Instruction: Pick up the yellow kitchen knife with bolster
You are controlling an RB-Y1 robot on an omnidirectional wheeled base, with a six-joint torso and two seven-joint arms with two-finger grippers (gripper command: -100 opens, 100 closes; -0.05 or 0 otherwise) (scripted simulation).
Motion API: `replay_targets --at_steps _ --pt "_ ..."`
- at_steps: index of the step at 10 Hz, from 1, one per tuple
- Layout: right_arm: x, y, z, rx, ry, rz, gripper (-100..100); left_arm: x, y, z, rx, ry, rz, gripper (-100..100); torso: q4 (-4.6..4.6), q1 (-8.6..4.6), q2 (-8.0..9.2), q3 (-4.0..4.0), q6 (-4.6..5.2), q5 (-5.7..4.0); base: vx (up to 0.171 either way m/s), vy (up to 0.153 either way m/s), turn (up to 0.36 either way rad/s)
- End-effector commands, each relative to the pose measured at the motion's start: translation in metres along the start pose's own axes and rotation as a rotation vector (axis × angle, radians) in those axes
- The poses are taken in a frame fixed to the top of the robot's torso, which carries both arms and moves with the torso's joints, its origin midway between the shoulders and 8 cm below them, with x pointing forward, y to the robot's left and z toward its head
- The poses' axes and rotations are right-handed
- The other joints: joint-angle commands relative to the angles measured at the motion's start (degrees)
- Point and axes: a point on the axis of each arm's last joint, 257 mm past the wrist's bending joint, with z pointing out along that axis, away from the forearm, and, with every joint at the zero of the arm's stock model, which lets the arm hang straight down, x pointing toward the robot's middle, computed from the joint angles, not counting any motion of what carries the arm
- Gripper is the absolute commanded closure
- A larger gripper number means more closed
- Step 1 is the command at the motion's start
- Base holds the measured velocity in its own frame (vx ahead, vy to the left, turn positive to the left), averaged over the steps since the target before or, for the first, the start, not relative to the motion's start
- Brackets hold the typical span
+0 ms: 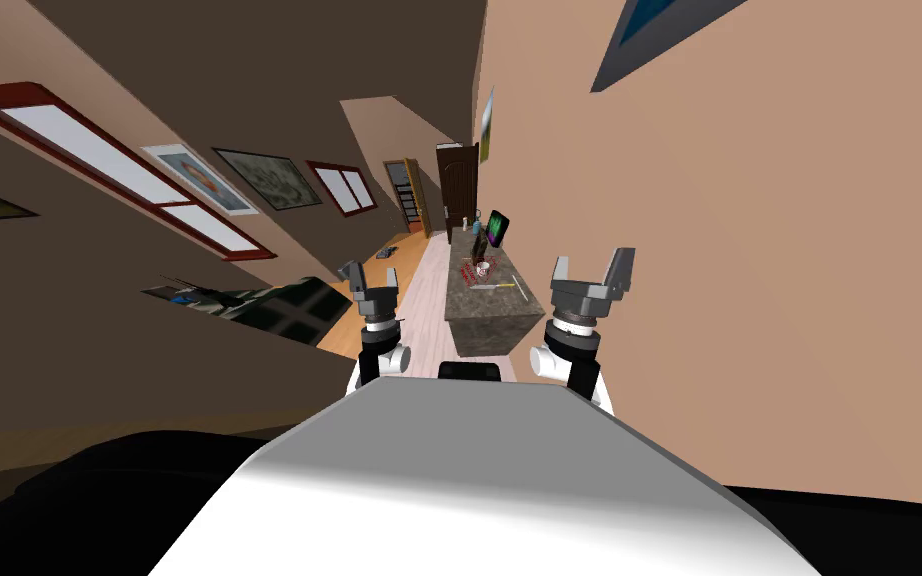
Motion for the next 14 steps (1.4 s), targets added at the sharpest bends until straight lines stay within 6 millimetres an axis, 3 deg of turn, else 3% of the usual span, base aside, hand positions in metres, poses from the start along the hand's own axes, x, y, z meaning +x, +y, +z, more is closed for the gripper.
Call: replay_targets --at_steps 1,8,14 --pt "0.005 -0.002 0.0 0.0 0.036 -0.018 -100 0.0 0.0 0.0 0.0 0.0 0.0 0 0.0 0.0 0.0 0.0 0.0 0.0 -0.009 0.022 0.031" --pt "0.039 -0.024 -0.008 -0.024 0.263 -0.198 -100 0.0 0.0 0.0 0.0 0.0 0.0 0 0.01 0.48 0.06 0.03 -0.01 0.11 -0.017 0.097 0.063" --pt "0.065 -0.064 -0.028 -0.066 0.509 -0.451 -100 0.0 0.0 0.0 0.0 0.0 0.0 0 0.0 0.38 0.0 0.0 -0.01 0.09 -0.003 0.133 0.086"
